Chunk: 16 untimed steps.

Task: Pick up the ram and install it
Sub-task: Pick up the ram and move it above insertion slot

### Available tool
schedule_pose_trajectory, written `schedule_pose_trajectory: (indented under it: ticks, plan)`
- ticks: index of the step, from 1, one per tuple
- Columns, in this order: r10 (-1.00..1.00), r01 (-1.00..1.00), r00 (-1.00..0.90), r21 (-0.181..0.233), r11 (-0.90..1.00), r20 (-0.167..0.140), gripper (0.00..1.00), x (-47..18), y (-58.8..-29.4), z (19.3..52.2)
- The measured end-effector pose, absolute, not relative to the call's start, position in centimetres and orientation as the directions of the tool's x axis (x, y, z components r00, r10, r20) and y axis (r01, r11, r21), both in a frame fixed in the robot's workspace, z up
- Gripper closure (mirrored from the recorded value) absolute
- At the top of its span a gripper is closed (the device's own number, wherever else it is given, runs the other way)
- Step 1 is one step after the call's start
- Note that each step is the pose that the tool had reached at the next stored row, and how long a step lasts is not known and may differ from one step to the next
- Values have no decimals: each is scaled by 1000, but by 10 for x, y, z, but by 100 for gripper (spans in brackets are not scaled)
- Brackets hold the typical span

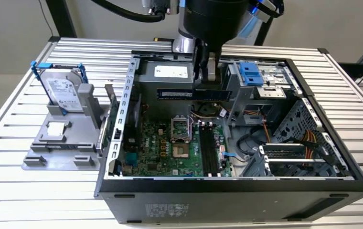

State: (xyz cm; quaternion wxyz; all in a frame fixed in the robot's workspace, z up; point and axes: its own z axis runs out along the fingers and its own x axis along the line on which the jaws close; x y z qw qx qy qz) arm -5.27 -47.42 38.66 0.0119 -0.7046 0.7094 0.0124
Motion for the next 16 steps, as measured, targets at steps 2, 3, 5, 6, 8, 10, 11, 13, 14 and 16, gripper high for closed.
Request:
schedule_pose_trajectory:
  ticks: [2,3,5,6,8,10,11,13,14,16]
  plan:
    - [-999,-1000,-7,1,7,-34,100,-53,-474,387]
    - [-999,-1000,-7,1,7,-34,100,-53,-474,387]
    - [-999,-1000,-6,1,6,-34,100,-53,-474,387]
    - [-999,-1000,-6,1,6,-34,100,-53,-474,387]
    - [-999,-1000,-6,1,6,-34,100,-52,-474,387]
    - [-999,-1000,-6,1,6,-34,100,-49,-474,387]
    - [-999,-1000,-6,1,6,-34,100,-47,-474,387]
    - [-999,-1000,-6,1,6,-34,100,-44,-474,387]
    - [-999,-1000,-6,1,6,-34,100,-42,-474,387]
    - [-999,-1000,-6,1,6,-34,100,-38,-474,387]
